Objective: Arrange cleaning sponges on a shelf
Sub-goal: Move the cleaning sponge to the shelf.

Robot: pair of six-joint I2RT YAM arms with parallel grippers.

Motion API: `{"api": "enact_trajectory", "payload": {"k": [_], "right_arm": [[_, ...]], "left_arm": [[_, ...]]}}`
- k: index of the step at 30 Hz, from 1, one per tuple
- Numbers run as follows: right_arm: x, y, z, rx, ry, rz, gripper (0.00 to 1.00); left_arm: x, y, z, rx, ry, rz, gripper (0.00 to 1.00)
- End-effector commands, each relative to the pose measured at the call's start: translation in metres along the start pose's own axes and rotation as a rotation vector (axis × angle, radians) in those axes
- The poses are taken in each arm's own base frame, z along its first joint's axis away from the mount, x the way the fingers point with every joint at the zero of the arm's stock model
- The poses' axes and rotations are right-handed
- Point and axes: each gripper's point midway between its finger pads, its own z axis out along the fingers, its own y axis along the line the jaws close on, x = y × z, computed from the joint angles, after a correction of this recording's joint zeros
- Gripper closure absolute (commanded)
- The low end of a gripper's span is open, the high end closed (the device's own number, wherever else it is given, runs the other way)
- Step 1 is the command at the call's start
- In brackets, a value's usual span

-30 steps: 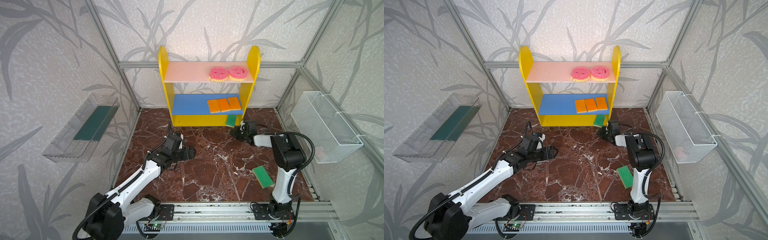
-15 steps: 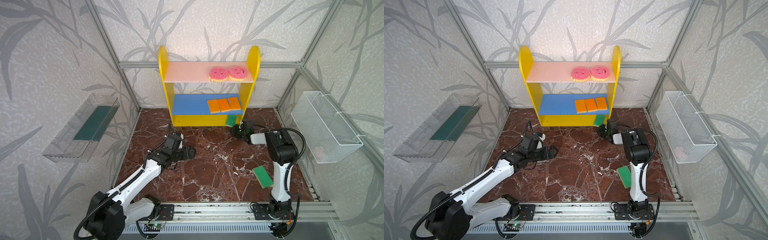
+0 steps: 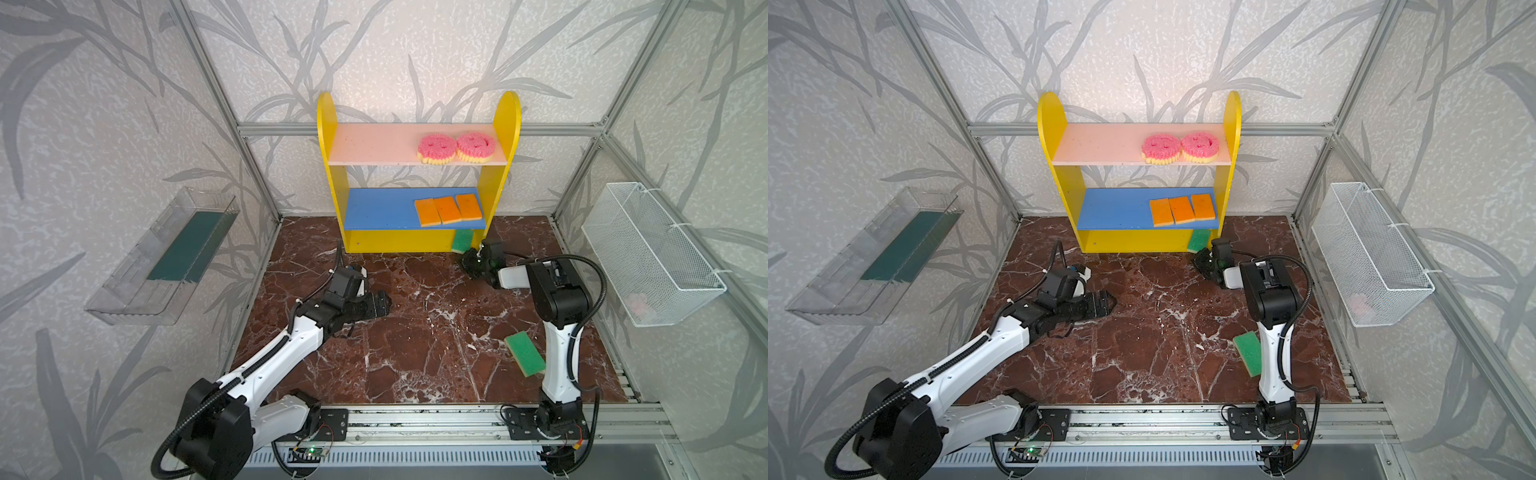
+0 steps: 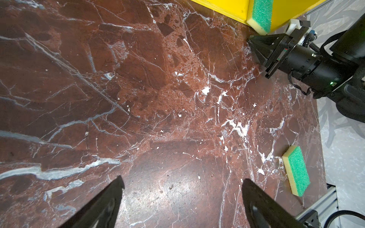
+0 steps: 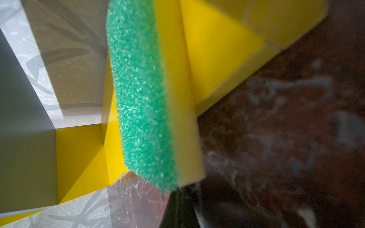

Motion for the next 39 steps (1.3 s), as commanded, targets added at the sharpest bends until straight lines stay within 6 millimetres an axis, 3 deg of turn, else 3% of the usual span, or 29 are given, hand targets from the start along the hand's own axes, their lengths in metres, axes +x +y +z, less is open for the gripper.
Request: {"api": "enact_trajectory", "payload": {"k": [1, 13, 29, 33, 36, 39], "right_arm": [[-0.044, 0.003, 0.009, -0.026, -0.098, -0.017, 1.0], [-0.071, 0.002, 0.002, -0.025, -0.139, -0.015, 1.0], [-0.062, 0.002, -0.012, -0.045, -0.136, -0.018, 1.0], [-0.06, 0.01, -0.019, -0.064, -0.131, -0.037, 1.0], [-0.057, 0.017, -0.032, -0.063, -0.134, -0.076, 0.9], [-0.052, 0.022, -0.05, -0.049, -0.136, -0.119, 0.7]], "left_arm": [[-0.011, -0.005, -0.003, 0.011, -0.017, 0.006, 0.05], [-0.011, -0.001, 0.001, 0.007, -0.013, -0.008, 0.05], [-0.012, -0.004, 0.0, 0.02, -0.011, -0.017, 0.05], [-0.014, -0.003, -0.002, 0.013, -0.018, -0.014, 0.05], [-0.017, -0.004, -0.004, 0.01, -0.028, -0.008, 0.04], [-0.02, -0.006, -0.005, 0.007, -0.031, 0.0, 0.02]]}}
